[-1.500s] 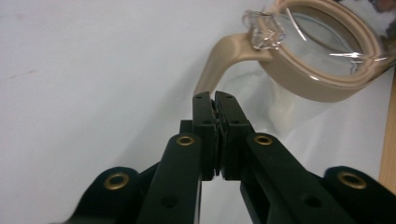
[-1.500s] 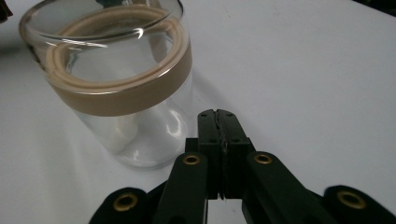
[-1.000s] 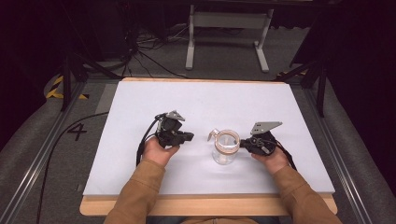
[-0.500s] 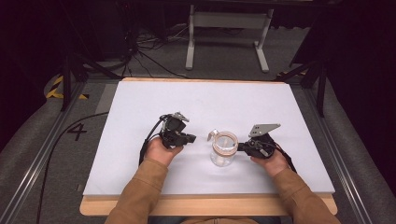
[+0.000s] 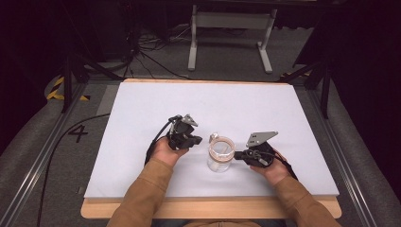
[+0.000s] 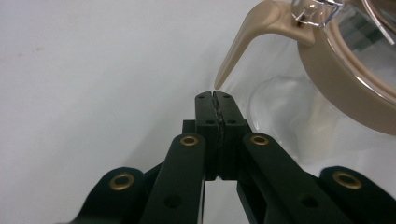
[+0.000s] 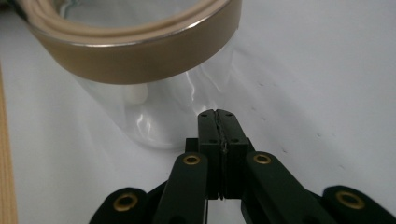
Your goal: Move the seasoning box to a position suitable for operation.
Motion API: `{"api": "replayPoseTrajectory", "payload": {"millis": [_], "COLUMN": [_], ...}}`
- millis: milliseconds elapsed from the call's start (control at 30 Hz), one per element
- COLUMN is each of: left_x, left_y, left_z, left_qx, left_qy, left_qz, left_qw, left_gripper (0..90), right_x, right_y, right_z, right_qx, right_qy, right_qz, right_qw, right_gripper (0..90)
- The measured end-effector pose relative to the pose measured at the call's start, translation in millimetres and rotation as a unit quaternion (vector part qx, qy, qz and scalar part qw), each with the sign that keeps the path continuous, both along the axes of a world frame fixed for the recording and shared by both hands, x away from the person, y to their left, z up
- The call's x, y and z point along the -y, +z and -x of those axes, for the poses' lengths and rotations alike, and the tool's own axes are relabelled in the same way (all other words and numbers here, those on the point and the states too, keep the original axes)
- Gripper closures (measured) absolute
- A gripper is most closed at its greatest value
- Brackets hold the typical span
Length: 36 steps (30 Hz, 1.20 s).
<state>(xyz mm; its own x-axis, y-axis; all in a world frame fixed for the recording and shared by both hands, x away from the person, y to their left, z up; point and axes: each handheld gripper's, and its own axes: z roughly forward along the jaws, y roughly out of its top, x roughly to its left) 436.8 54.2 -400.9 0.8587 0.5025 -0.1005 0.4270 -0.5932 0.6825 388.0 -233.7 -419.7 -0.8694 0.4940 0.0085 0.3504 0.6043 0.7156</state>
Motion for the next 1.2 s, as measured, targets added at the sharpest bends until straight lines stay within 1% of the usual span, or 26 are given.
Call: {"api": "replayPoseTrajectory", "payload": {"millis": [33, 67, 100, 133, 200, 400, 433, 467, 500, 533, 600, 633, 700, 733, 800, 833, 867, 900, 1000, 1033, 1067, 1100, 1167, 1200], "left_x": [1.0, 2.3, 2.9, 2.9, 4.0, 4.9, 5.7, 5.9, 5.6, 5.7, 4.6, 3.6, -0.2, -1.5, -6.0, -6.0, -8.9, -12.3, -15.4, -15.4, -14.8, -13.8, -10.3, -7.8], "left_y": [-0.9, -1.9, -2.1, -2.1, -2.7, -4.8, -5.7, -5.8, -5.3, -5.3, -4.2, -3.0, 1.3, 3.3, 10.7, 10.7, 16.0, 23.0, 32.9, 32.9, 35.4, 37.0, 38.9, 38.4], "left_z": [-0.4, 0.3, 0.0, 0.0, 0.2, -1.5, -1.8, -1.9, -2.3, -2.3, -3.2, -3.8, -4.3, -4.3, -2.9, -2.9, -1.8, 0.2, 3.2, 3.2, 5.1, 5.7, 6.3, 6.0], "left_qx": [0.009, 0.01, 0.012, 0.012, 0.014, 0.017, 0.017, 0.018, 0.017, 0.016, 0.018, 0.014, 0.014, 0.018, 0.022, 0.022, 0.024, 0.029, 0.035, 0.035, 0.037, 0.038, 0.032, 0.032], "left_qy": [-0.01, -0.01, -0.023, -0.023, -0.034, -0.033, -0.034, -0.034, -0.037, -0.036, -0.034, -0.032, -0.023, -0.022, -0.016, -0.016, -0.017, -0.016, -0.025, -0.025, -0.029, -0.035, -0.048, -0.051], "left_qz": [-0.002, 0.001, -0.003, -0.003, 0.0, 0.017, 0.019, 0.018, 0.016, 0.019, 0.017, 0.018, 0.026, 0.029, 0.044, 0.044, 0.058, 0.079, 0.105, 0.105, 0.121, 0.13, 0.146, 0.154], "left_qw": [0.9999, 0.9999, 0.9997, 0.9997, 0.9993, 0.9992, 0.9991, 0.9991, 0.9991, 0.9991, 0.9991, 0.9992, 0.9993, 0.9992, 0.9987, 0.9987, 0.9979, 0.9963, 0.9935, 0.9935, 0.9915, 0.9901, 0.9876, 0.9862], "left_gripper": [90.0, 90.0, 90.0, 90.0, 90.0, 90.0, 90.0, 90.0, 90.0, 90.0, 90.0, 90.0, 90.0, 90.0, 90.0, 90.0, 90.0, 90.0, 90.0, 90.0, 90.0, 90.0, 90.0, 90.0], "right_x": [-1.8, -3.9, -5.5, -5.5, -9.8, -21.2, -24.0, -28.0, -29.6, -30.1, -29.1, -28.5, -25.7, -22.8, -18.9, -18.9, -16.6, -12.2, -8.2, -8.2, -7.4, -6.6, -5.9, -5.8], "right_y": [-0.3, -0.7, -1.0, -1.0, -1.2, -2.9, -3.1, -3.0, -2.9, -3.1, -3.1, -2.8, -1.4, -0.3, 1.1, 1.1, 1.5, 2.5, 4.4, 4.4, 4.7, 5.4, 5.6, 5.6], "right_z": [1.1, 2.7, 3.5, 3.5, 6.1, 11.7, 12.6, 14.6, 15.7, 16.5, 17.0, 17.1, 17.0, 16.6, 15.7, 15.7, 15.0, 13.8, 13.5, 13.5, 13.5, 13.8, 13.8, 14.3], "right_qx": [0.001, -0.001, -0.001, -0.001, -0.002, -0.009, -0.006, -0.004, 0.0, 0.003, 0.001, 0.001, 0.006, 0.008, 0.009, 0.009, 0.01, 0.012, 0.012, 0.012, 0.014, 0.013, 0.013, 0.012], "right_qy": [0.003, 0.007, 0.01, 0.01, 0.019, 0.044, 0.049, 0.06, 0.064, 0.065, 0.069, 0.068, 0.062, 0.057, 0.049, 0.049, 0.045, 0.036, 0.03, 0.03, 0.029, 0.027, 0.028, 0.027], "right_qz": [0.002, 0.003, 0.004, 0.004, 0.005, 0.005, 0.006, 0.008, 0.012, 0.014, 0.008, 0.008, 0.008, 0.003, 0.001, 0.001, 0.0, -0.005, -0.012, -0.012, -0.013, -0.016, -0.019, -0.019], "right_qw": [1.0, 1.0, 0.9999, 0.9999, 0.9998, 0.999, 0.9988, 0.9982, 0.9979, 0.9978, 0.9976, 0.9976, 0.998, 0.9984, 0.9987, 0.9987, 0.9989, 0.9993, 0.9994, 0.9994, 0.9994, 0.9994, 0.9994, 0.9994], "right_gripper": [89.6, 89.6, 89.6, 89.6, 89.6, 89.6, 89.6, 89.5, 89.5, 89.5, 89.4, 89.4, 89.4, 89.4, 89.4, 89.4, 89.4, 89.3, 89.3, 89.3, 89.3, 89.3, 89.2, 89.3]}}
